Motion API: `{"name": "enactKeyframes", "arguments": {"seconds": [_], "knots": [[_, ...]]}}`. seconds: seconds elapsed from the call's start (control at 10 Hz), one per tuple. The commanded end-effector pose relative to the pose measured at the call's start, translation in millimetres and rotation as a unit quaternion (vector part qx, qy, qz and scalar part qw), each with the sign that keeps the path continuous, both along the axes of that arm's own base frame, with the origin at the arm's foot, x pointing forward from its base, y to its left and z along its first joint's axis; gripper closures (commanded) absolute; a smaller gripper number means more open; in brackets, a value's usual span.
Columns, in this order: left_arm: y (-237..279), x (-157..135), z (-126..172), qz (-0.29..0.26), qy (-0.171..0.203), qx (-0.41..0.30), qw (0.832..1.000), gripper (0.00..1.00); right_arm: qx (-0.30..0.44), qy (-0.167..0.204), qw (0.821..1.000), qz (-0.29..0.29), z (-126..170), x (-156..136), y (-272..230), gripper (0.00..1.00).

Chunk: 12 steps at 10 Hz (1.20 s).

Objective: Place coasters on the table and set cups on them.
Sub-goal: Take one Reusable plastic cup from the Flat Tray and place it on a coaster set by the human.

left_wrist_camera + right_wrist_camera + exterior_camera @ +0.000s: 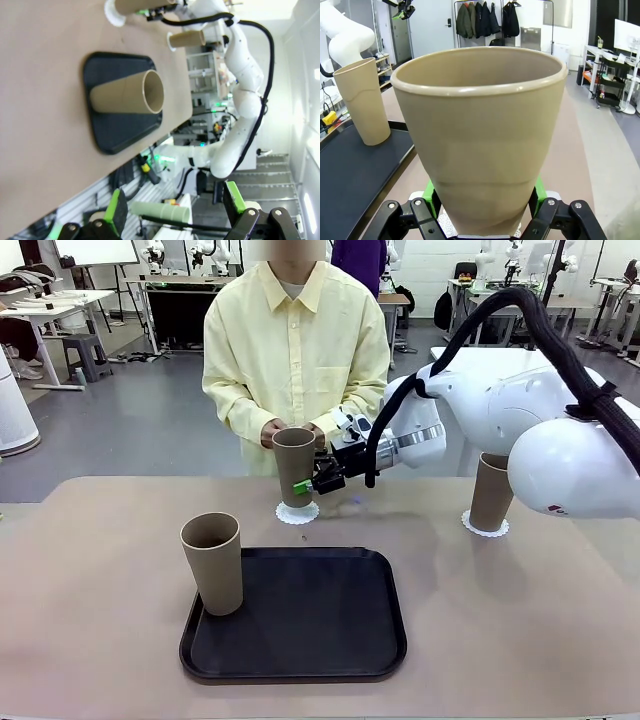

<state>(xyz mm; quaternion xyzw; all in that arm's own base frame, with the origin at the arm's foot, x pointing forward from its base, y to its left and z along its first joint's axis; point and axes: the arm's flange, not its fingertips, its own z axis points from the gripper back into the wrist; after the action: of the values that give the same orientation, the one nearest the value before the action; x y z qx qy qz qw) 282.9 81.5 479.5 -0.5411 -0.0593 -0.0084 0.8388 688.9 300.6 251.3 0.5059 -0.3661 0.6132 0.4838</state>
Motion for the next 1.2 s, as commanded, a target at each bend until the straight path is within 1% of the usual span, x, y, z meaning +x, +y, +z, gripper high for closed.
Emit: {"name": "enactKeyframes", "arguments": {"seconds": [0.0, 0.7, 1.1], "knots": [[0.9, -0.7, 0.7, -0.001, -0.005, -0.004, 1.0, 0.0, -0.007, 0.009, 1.0, 0.001, 1.0, 10.3, 1.9, 0.19], [0.9, -0.7, 0.7, -0.001, -0.005, -0.004, 1.0, 0.0, -0.02, 0.021, 1.0, 0.001, -10.0, 10.7, 0.2, 0.19], [0.9, -0.7, 0.7, -0.001, -0.005, -0.004, 1.0, 0.0, -0.027, 0.031, 0.999, 0.004, -21.5, 11.4, 0.0, 0.19]]}}
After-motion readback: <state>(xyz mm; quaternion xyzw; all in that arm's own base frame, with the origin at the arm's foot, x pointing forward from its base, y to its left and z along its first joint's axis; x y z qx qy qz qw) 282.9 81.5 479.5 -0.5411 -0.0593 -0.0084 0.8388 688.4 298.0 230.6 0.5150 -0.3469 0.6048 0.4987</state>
